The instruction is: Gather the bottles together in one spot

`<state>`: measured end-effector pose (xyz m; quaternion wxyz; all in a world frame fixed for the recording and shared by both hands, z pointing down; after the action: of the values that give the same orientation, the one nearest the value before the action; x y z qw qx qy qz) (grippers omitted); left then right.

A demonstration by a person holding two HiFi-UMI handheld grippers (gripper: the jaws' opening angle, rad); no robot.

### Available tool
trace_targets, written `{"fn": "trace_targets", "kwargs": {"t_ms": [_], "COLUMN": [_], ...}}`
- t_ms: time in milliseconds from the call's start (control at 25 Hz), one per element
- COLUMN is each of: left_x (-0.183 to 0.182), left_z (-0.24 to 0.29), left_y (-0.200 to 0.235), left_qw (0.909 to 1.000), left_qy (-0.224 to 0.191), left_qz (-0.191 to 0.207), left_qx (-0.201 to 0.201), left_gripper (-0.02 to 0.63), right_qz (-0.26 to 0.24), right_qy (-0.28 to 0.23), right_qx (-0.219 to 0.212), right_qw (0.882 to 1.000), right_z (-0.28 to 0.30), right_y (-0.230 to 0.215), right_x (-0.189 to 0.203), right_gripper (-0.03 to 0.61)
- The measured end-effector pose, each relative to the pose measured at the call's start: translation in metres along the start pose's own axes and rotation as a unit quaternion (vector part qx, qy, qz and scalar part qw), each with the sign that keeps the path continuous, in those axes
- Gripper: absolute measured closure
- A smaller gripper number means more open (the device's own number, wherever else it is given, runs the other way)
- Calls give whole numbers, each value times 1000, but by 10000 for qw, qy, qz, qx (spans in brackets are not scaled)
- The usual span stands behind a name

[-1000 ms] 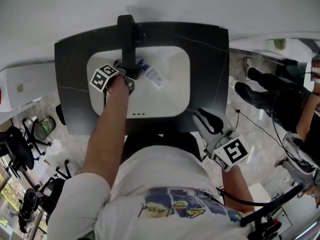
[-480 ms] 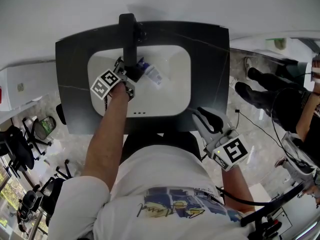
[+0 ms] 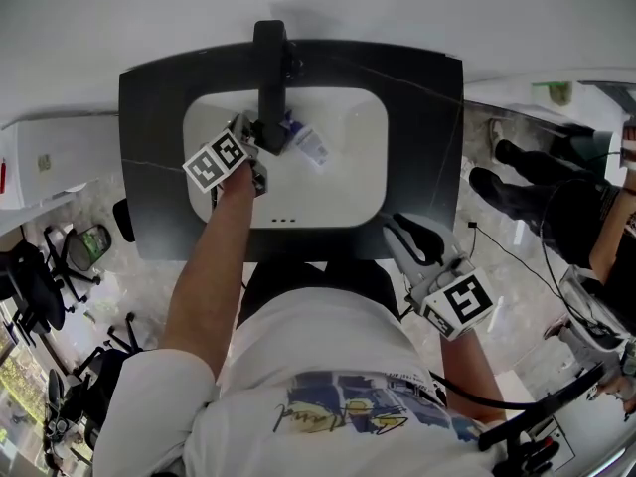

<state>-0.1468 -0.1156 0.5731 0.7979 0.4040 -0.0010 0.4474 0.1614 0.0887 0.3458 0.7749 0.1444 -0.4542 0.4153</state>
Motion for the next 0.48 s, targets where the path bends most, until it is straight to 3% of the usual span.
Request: {"fn": "trace_targets", "kwargs": {"t_ms": [200,480], "left_x": [18,24], "left_z": [1,15], "left_y": [21,30], "left_qw": [9986,9912], "left_qy": [373,559], "left_qz": [-288,-1176], "left_qx": [-239,-229], "left_gripper": [607,411], "right_qz": [-30,-21], "right_qy": [-14,31], "right_qx": [7,-67], "right_qw": [10000,10000], "right_z": [1,4], "right_y": [0,5], "right_x": [-3,-2], "right_gripper": [500,500]}}
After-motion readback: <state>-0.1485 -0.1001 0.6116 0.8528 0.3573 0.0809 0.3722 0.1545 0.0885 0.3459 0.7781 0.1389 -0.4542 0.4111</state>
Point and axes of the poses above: the fingertips, and each gripper's own axes: z forward along the fingers, y to its left, x out of its underside, the point moved 8 cm from there along -z, backward along the fingers, and after that the axes turned 12 degrees about -z, right-handed, at the moved point
